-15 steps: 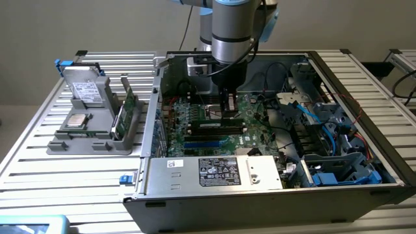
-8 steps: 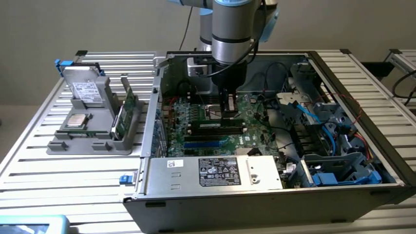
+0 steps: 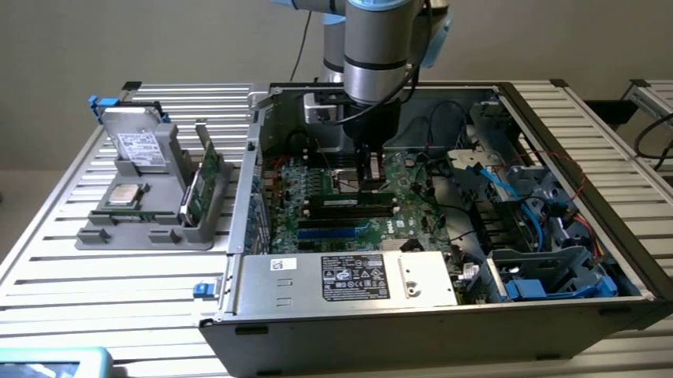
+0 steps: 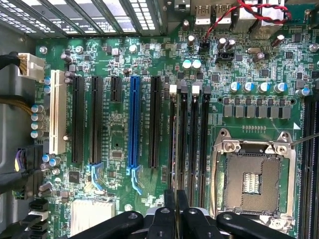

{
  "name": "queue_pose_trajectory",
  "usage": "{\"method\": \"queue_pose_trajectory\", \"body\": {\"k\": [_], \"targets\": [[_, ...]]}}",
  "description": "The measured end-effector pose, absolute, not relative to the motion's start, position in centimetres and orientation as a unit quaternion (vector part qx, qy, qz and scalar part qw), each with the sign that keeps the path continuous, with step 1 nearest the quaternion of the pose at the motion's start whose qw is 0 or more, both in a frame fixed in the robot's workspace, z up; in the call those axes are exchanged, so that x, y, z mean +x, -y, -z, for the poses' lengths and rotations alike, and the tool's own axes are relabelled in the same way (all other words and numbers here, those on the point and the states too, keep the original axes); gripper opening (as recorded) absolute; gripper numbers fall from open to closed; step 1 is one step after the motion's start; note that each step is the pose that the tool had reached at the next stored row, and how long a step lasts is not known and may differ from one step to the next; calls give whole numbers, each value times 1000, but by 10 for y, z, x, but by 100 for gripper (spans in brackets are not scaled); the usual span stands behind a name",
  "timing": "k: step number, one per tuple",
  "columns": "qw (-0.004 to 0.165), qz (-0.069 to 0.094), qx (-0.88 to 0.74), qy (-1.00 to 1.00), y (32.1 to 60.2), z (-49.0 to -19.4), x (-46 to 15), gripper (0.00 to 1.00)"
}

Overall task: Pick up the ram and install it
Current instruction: 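Insert the ram into the slot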

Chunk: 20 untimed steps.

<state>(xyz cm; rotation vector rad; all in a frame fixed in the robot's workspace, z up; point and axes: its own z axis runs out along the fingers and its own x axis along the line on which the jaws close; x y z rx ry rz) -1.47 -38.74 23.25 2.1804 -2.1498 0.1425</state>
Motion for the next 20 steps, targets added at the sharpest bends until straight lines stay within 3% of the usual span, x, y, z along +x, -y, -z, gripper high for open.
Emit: {"method": "queue_pose_trajectory", "body": {"k": [20], "targets": [[38, -47, 711, 701, 389, -230, -14, 13]]}}
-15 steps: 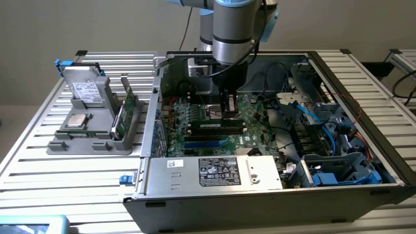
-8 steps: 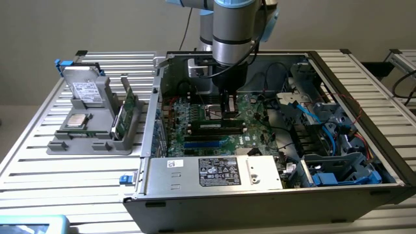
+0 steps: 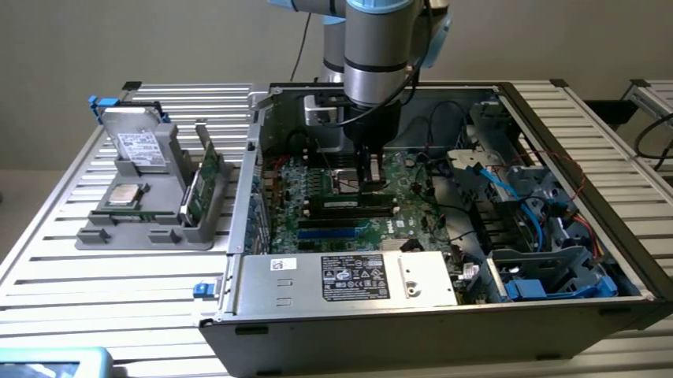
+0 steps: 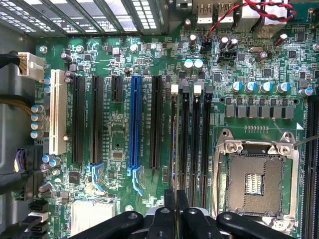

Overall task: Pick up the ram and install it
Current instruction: 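Insert the ram into the slot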

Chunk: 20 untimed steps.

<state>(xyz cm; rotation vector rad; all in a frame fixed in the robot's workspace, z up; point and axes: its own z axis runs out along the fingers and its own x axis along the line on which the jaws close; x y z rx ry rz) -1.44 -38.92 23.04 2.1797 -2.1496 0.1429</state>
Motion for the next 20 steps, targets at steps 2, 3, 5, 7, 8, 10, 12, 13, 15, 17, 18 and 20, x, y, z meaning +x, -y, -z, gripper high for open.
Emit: {"method": "queue_pose_trajectory", "body": {"k": [2, 3, 5, 7, 8, 10, 12, 13, 15, 17, 18, 20], "targets": [[39, -47, 710, 701, 389, -230, -14, 13], [39, -47, 710, 701, 389, -230, -14, 13], [39, -47, 710, 702, 389, -230, -14, 13], [38, -47, 709, 702, 389, -230, -14, 13], [38, -47, 709, 703, 389, -230, -14, 13], [37, -48, 709, 703, 389, -230, -14, 13], [36, -49, 708, 703, 389, -230, -14, 13], [36, -50, 708, 703, 389, -230, -14, 13], [36, -50, 708, 703, 389, -230, -15, 13], [36, -50, 708, 703, 389, -229, -15, 13], [36, -50, 708, 703, 390, -229, -15, 13], [36, -50, 708, 703, 390, -229, -15, 13]]}}
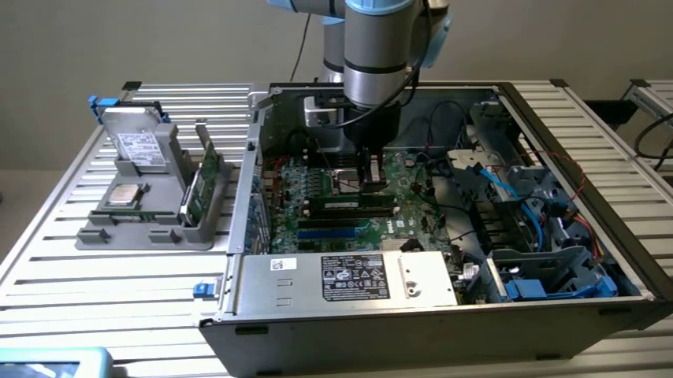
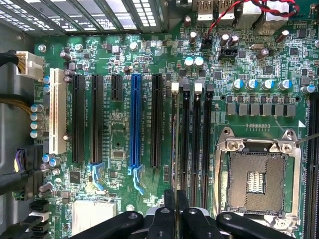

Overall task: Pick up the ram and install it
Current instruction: 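Insert the ram into the slot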

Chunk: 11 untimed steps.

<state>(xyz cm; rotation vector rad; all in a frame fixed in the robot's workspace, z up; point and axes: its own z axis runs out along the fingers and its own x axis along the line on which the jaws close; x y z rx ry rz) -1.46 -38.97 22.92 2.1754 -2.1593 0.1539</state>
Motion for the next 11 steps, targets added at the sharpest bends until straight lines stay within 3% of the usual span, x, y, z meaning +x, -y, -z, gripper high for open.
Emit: {"method": "queue_pose_trajectory", "body": {"k": [11], "targets": [[37, -51, 708, 703, 390, -228, -15, 13]]}}
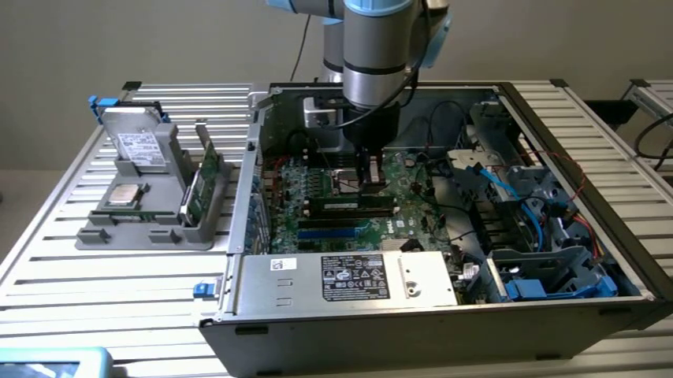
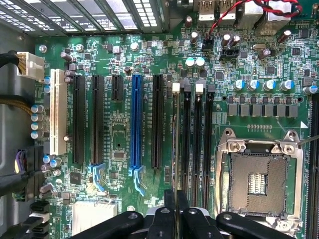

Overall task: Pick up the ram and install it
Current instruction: 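Insert the ram into the slot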

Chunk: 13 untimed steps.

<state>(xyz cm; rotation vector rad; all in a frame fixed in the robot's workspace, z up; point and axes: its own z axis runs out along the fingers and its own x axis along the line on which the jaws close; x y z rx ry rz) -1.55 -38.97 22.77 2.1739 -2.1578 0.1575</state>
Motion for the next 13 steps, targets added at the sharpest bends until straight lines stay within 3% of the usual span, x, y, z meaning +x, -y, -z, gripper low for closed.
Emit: {"method": "queue_pose_trajectory", "body": {"k": [13], "targets": [[37, -52, 708, 703, 388, -224, -17, 13]]}}
